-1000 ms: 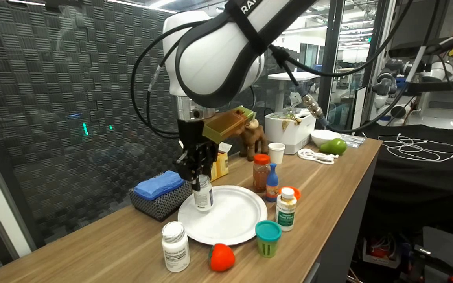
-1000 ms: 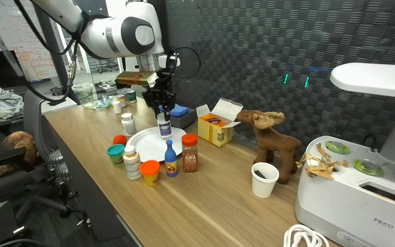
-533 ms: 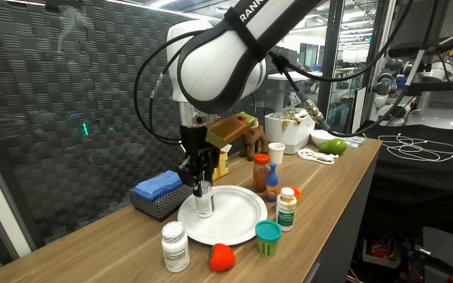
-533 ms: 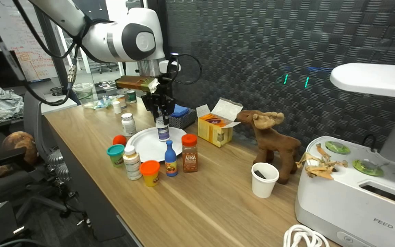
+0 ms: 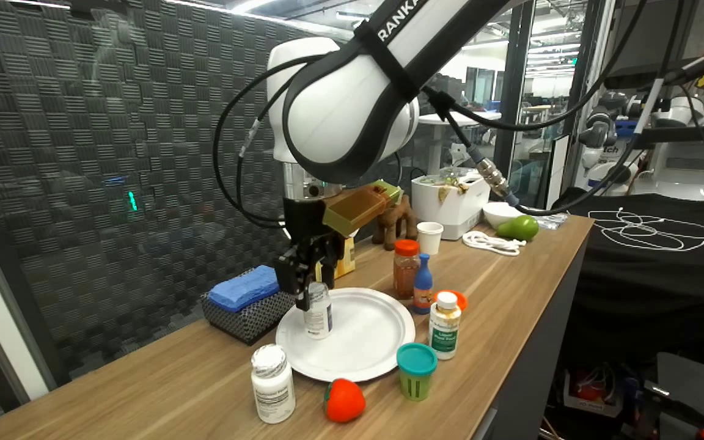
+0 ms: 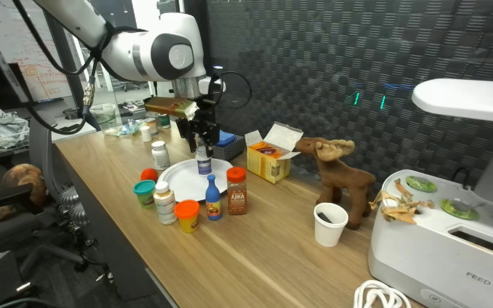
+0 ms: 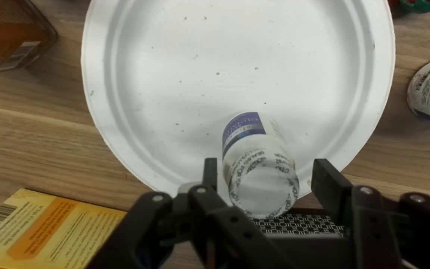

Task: Pick up the bottles from the table and put them on the white plate.

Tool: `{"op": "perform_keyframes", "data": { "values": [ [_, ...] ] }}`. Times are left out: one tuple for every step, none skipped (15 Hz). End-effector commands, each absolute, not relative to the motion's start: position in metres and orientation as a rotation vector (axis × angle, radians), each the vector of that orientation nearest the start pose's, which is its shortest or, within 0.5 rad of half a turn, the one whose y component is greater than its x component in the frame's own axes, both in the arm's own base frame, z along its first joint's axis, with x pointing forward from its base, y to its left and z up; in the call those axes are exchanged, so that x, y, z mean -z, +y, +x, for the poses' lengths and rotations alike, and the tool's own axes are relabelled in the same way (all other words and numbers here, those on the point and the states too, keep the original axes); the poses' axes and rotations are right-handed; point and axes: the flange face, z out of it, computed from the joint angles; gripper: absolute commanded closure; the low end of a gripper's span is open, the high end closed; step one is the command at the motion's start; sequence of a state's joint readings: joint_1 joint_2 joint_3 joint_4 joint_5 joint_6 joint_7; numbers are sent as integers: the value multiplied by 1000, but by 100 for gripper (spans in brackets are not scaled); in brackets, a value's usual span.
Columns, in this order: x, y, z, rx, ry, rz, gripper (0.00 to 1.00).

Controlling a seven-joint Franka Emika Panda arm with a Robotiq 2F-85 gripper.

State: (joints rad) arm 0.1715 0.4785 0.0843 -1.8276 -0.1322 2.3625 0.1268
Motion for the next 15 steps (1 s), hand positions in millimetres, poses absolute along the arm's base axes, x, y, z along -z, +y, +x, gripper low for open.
{"op": "perform_keyframes", "data": {
  "values": [
    [-312,161,614,163,-321,-3173,0],
    [-319,162,610,171,-299,-3172,0],
    [-329,165,605,189,-268,-3176,0],
    [-338,167,600,208,-239,-3181,0],
    [-346,169,594,192,-192,-3190,0],
    [-354,173,588,173,-144,-3199,0],
    [-359,177,581,121,-91,-3199,0],
    [-361,182,574,63,-57,-3200,0],
    [-363,186,569,40,-3,-3210,1],
    [-361,191,567,2,52,-3217,0],
    [-359,198,564,-35,73,-3208,0],
    [-355,203,564,-57,107,-3207,0],
    [-349,210,565,-62,146,-3210,0],
    [-344,216,565,-76,164,-3204,0],
    [-338,224,565,-90,179,-3197,0]
  ]
}}
